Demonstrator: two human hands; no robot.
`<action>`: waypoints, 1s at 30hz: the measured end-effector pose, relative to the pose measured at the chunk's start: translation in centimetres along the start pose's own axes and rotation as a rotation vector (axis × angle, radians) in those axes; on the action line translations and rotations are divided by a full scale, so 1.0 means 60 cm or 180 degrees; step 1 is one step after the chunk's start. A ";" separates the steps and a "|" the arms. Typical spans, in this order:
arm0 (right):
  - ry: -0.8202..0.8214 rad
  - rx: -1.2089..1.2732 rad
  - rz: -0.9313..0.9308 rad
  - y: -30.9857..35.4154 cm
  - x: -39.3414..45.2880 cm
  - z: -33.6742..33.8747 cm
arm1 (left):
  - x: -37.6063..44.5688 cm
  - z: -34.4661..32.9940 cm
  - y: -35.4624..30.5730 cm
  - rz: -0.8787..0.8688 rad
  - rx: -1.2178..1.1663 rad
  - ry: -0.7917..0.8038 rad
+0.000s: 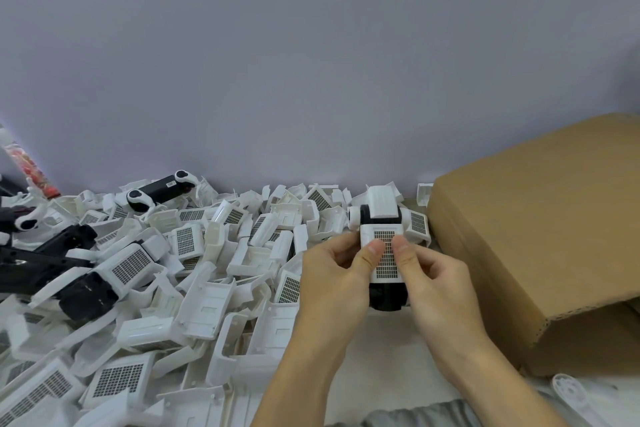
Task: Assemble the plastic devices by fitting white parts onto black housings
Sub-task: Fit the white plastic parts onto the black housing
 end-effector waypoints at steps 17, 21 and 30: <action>0.0017 0.0121 -0.0097 -0.015 0.005 0.002 | -0.004 -0.005 -0.011 -0.0318 0.0079 0.0269; -0.0063 0.0091 -0.0083 -0.018 0.007 0.005 | -0.006 -0.009 -0.015 -0.0511 0.0357 0.0310; 0.0183 0.0879 -0.0329 -0.027 0.010 0.002 | -0.002 -0.013 -0.006 -0.0409 0.0436 0.0308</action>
Point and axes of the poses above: each hand's wrist, its own x-axis towards the middle knuckle, its own z-axis out of the back of the hand, y = z × x, the point moved 5 cm from there along x, towards the middle knuckle
